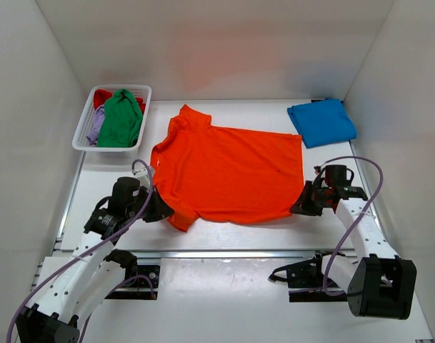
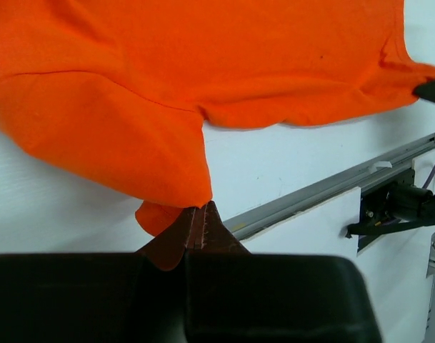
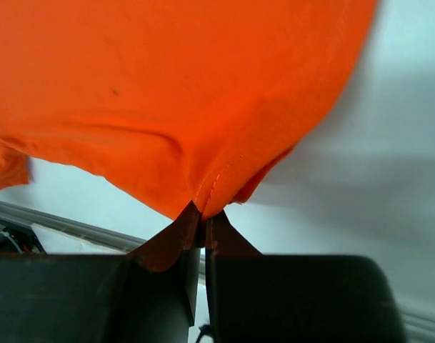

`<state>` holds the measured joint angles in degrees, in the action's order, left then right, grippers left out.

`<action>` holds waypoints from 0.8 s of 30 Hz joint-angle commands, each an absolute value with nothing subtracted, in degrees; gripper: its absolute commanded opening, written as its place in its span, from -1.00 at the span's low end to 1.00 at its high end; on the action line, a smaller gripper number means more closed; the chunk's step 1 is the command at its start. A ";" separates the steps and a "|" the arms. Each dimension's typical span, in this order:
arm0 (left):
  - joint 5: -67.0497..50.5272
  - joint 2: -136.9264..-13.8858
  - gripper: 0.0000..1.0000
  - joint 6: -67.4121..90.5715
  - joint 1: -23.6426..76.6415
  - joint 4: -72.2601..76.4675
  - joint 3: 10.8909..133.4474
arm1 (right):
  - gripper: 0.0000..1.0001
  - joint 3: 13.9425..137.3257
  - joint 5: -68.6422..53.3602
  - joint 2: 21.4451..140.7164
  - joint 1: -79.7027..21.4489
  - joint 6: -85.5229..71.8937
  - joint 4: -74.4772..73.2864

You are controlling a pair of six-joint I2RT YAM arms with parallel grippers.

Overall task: Fold and stack the t-shirts
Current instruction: Flatten out the tshirt, then grap the side of the flattened tshirt closest away from the robot with both arms

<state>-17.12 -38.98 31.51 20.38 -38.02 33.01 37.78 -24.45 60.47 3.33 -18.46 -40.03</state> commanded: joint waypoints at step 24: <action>-17.14 -68.27 -1.00 22.59 10.37 -25.23 50.26 | -0.99 44.29 -25.49 75.31 10.55 -15.74 -37.27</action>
<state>-16.58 -65.93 24.64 11.33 -28.45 46.44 40.66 -24.49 73.41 9.63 -16.51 -40.47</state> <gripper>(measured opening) 0.020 0.020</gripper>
